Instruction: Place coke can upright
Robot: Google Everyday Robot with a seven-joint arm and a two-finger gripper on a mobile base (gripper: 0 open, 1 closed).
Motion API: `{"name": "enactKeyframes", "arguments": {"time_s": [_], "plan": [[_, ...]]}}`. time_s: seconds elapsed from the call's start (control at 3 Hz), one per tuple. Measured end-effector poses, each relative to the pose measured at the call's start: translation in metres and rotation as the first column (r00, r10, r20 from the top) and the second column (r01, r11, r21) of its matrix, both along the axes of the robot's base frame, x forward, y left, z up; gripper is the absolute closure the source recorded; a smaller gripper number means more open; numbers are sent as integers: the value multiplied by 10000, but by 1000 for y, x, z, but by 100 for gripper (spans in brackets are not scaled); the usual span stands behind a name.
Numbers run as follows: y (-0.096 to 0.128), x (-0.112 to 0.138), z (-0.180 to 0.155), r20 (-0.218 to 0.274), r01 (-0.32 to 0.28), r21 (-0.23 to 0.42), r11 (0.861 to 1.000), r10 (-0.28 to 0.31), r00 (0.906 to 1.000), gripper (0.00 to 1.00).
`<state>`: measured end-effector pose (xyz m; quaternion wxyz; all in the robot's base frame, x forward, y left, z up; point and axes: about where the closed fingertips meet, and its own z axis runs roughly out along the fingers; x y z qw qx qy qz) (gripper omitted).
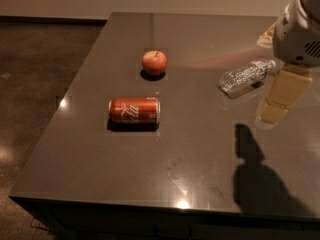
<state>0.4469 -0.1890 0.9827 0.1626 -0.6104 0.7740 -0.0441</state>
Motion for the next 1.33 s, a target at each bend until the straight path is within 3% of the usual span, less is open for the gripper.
{"name": "enactKeyframes", "arguments": {"time_s": [0.67,1.33], "plan": [[65,22,-6,-280,-636,-417,9971,625,9977,0],[140,37,-34,-965,-1635,-562,9849,1576,9828,0]]}}
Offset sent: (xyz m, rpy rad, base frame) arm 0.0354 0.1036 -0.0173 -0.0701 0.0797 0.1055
